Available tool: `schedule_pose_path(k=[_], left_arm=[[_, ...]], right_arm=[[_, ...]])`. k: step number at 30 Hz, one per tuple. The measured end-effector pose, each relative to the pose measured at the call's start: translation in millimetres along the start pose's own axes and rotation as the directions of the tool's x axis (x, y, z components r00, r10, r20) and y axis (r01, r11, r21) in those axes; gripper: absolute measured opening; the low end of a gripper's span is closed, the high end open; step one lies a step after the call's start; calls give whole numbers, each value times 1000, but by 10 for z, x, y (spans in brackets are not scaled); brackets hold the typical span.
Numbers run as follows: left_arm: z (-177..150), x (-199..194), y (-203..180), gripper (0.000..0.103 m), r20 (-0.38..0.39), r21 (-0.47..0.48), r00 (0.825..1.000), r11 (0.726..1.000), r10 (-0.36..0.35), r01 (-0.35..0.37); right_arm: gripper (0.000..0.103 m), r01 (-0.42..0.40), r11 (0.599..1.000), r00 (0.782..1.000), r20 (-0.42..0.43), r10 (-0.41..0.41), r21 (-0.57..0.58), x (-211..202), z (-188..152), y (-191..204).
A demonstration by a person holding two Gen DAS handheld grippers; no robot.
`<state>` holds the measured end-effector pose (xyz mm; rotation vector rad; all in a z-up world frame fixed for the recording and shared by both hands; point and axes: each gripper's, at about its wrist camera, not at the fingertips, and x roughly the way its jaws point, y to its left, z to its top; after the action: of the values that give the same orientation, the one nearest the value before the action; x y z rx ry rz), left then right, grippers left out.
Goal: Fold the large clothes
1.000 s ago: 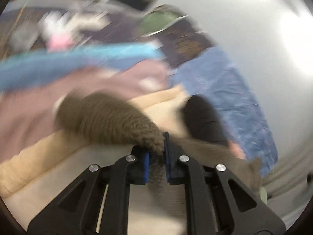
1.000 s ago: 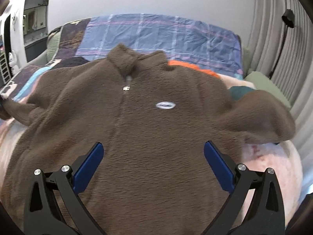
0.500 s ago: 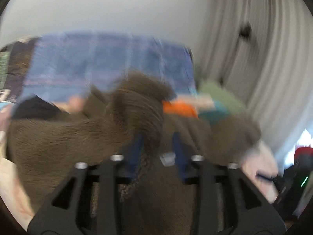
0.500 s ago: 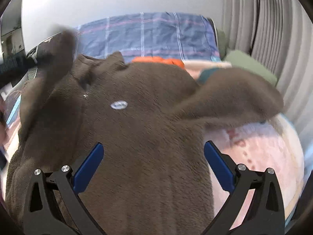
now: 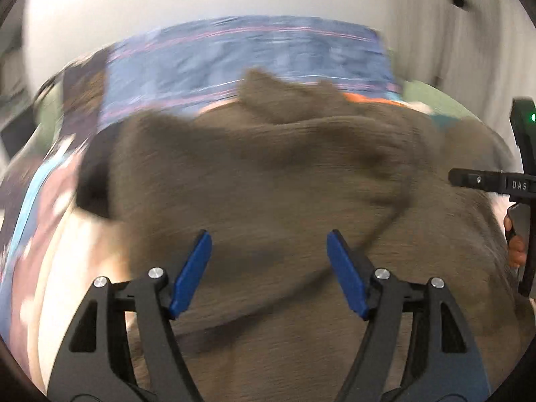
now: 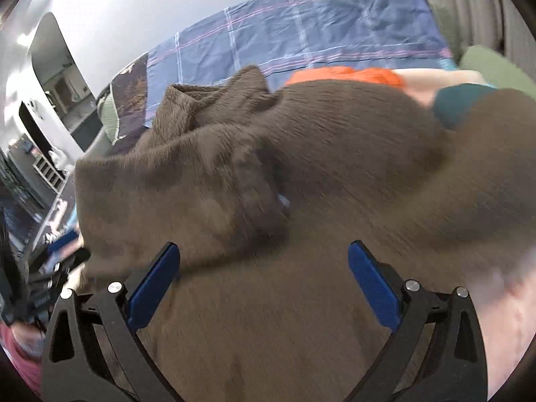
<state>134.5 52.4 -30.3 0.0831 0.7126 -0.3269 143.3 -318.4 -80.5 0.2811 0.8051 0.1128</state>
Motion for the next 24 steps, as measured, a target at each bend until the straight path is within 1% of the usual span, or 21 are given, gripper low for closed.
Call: schedule_pose_path(k=[1, 3, 5, 6, 7, 8, 9, 11, 12, 13, 14, 15, 16, 17, 18, 19, 20, 21, 22, 23, 24], left_arm=[[-8, -7, 154, 73, -4, -47, 1000, 999, 16, -16], [-57, -33, 493, 73, -13, -151, 999, 988, 35, -36], [-156, -40, 719, 73, -31, -207, 999, 977, 41, -47], [-193, -40, 771, 73, -38, -213, 998, 975, 52, -59], [-225, -28, 832, 73, -48, -217, 996, 973, 71, -80], [-267, -29, 866, 73, -54, -219, 995, 971, 82, -92], [-293, 8, 888, 73, -62, -220, 994, 970, 94, -105], [-338, 7, 918, 73, -67, -229, 992, 966, 107, -120], [-366, 26, 919, 74, -67, -235, 992, 965, 107, -120], [-381, 37, 926, 75, -68, -239, 992, 964, 103, -117], [-385, 64, 937, 75, -70, -240, 992, 964, 101, -115], [-384, 101, 918, 76, -74, -239, 992, 964, 98, -113], [-385, 130, 888, 78, -78, -235, 993, 966, 93, -109], [-395, 180, 882, 78, -83, -231, 993, 967, 86, -103], [-425, 236, 863, 78, -95, -224, 992, 969, 83, -103], [-442, 278, 848, 78, -104, -217, 990, 970, 92, -113], [-467, 319, 820, 78, -114, -202, 987, 971, 110, -131], [-483, 336, 810, 78, -115, -195, 987, 972, 113, -134], [-507, 341, 807, 78, -114, -194, 987, 972, 113, -133], [-513, 345, 815, 78, -114, -198, 987, 972, 110, -131], [-513, 348, 840, 78, -116, -211, 988, 970, 98, -121]], right_arm=[[101, -10, 1000, 1000, -9, 10, -9, 93, 68, 38], [101, -1, 999, 1000, -22, 0, -40, 364, 222, 117], [100, 19, 998, 999, -36, -21, -52, 595, 312, 172], [94, 28, 998, 998, -59, -31, -47, 729, 341, 199], [47, 34, 998, 996, -79, -38, -43, 804, 354, 222], [33, 57, 998, 990, -123, -61, -38, 868, 377, 252], [32, 60, 998, 991, -118, -61, -13, 827, 395, 257], [31, -1, 999, 1000, -8, 1, 38, 444, 434, 293], [31, -1, 999, 1000, 24, 0, 38, 292, 436, 310], [31, 15, 999, 998, 66, -17, 32, 73, 429, 314], [31, 33, 999, 996, 82, -35, 28, -68, 409, 286], [31, 71, 997, 994, 87, -74, 33, -205, 375, 224], [33, 104, 994, 992, 73, -108, 44, -248, 343, 152], [45, 152, 987, 987, 44, -154, 50, -231, 309, 68], [54, 235, 972, 972, -15, -234, 18, -121, 251, -5], [66, 303, 952, 950, -72, -305, -33, 4, 203, -76], [66, 359, 931, 925, -106, -365, -66, 78, 157, -127], [66, 375, 925, 920, -98, -379, -54, 64, 136, -166], [66, 335, 942, 940, -61, -335, -11, -21, 160, -158], [66, 298, 954, 954, -35, -298, 10, -92, 199, -128], [66, 221, 975, 975, 5, -222, 19, -175, 301, -10]])
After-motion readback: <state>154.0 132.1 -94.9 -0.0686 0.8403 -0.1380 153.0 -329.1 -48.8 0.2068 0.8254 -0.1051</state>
